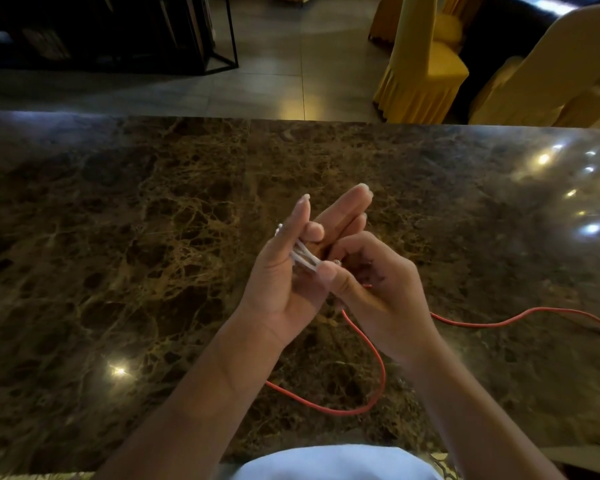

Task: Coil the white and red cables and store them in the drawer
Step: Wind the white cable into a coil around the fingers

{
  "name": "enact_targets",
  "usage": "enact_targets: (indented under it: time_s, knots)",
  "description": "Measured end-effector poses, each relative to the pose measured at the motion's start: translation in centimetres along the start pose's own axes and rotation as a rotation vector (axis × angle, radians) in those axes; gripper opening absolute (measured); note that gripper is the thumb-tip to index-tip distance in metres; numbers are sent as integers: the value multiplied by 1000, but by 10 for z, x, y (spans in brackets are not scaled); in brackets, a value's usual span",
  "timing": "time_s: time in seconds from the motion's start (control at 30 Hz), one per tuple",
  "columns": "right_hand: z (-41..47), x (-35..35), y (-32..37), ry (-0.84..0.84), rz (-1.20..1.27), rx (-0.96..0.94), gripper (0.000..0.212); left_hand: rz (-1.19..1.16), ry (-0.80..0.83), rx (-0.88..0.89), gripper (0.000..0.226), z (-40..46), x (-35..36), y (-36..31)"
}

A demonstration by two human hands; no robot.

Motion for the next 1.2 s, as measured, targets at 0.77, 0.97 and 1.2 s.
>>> enact_targets:
  time_s: [0.77,0.97,1.2]
  knots:
    - [53,-24,0,-253,-654,-217,39,-73,490,-456,56,-36,40,62]
    - [75,-18,15,-287,-697,-306,39,-87,459,-615,57,-29,36,61]
    - [62,-40,-33,-154,-770,-85,34,-23,476,-254,31,-14,34,4]
Point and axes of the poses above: each hand's wrist, its own z-axis towards the middle knuckle, its own x-axis out of the palm, y = z × x, the point moved 6 cm from there along z, towards the middle knuckle, and after that the axes turned 8 degrees about y, right-handed, at the moved point
